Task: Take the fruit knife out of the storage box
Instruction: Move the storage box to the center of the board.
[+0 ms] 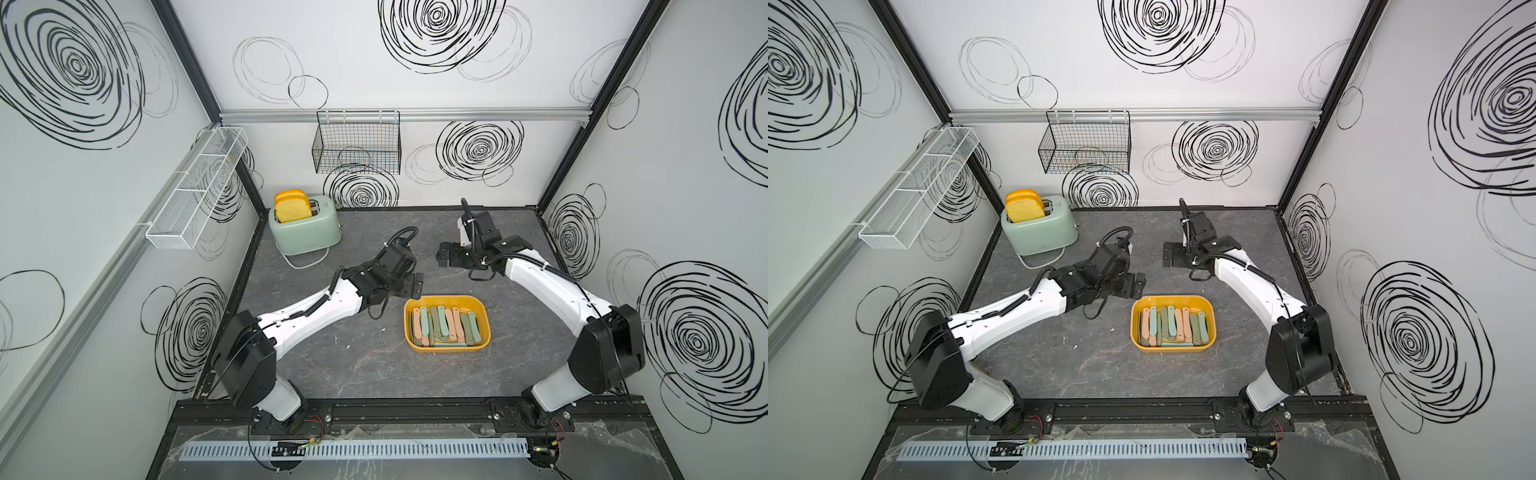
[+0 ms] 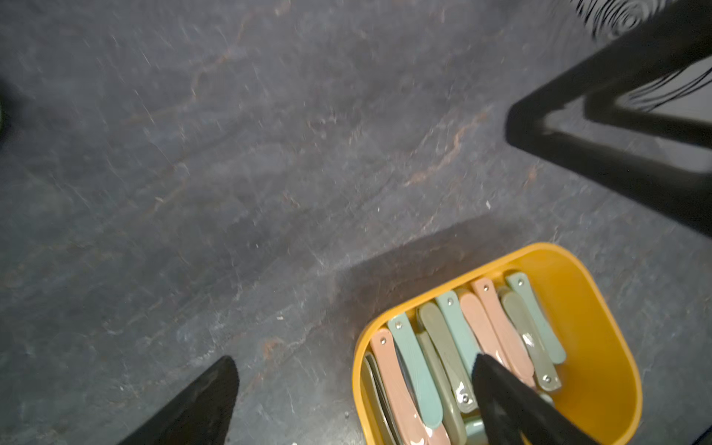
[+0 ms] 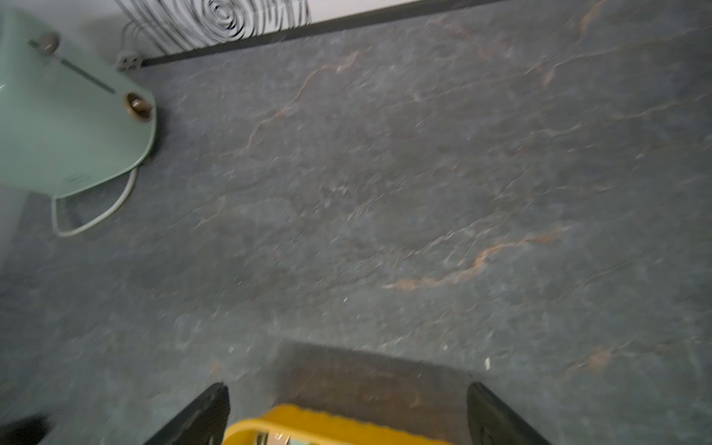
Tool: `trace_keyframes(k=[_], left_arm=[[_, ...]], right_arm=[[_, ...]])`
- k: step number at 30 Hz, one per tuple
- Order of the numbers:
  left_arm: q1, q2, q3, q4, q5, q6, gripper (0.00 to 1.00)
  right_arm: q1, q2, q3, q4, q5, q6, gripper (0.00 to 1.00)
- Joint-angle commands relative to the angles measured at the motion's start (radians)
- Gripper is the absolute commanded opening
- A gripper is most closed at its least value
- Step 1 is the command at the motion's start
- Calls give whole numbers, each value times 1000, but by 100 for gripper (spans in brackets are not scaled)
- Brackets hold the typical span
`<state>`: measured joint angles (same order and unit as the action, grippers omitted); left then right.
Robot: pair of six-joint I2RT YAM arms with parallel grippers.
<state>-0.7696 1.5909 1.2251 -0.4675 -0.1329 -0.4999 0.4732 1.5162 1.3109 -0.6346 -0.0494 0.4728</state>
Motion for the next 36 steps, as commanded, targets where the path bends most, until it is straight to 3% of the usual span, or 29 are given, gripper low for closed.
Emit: trace_keyframes(k=[1, 8, 16, 20, 23, 26, 36], left_arm=[[22, 50, 12, -82, 94, -81, 97], [66, 187, 11, -3, 242, -58, 85], [28, 145, -27, -8, 231, -37, 83], [26, 174, -65, 28, 229, -66, 70], [26, 186, -81, 74, 238, -95, 52], [37, 209, -75, 80, 227, -125, 44], [131, 85, -208, 138, 212, -215, 35]], right_arm=[[-9, -119, -59, -142, -76, 91, 99], [-8, -240, -131, -194, -72, 89, 99], [-13, -335, -223, -195, -70, 105, 99], [-12, -343, -252, -192, -88, 115, 99], [-12, -345, -273, -183, -107, 118, 99], [-11, -341, -291, -176, -129, 119, 99], [29, -282, -297, -141, -134, 74, 99]])
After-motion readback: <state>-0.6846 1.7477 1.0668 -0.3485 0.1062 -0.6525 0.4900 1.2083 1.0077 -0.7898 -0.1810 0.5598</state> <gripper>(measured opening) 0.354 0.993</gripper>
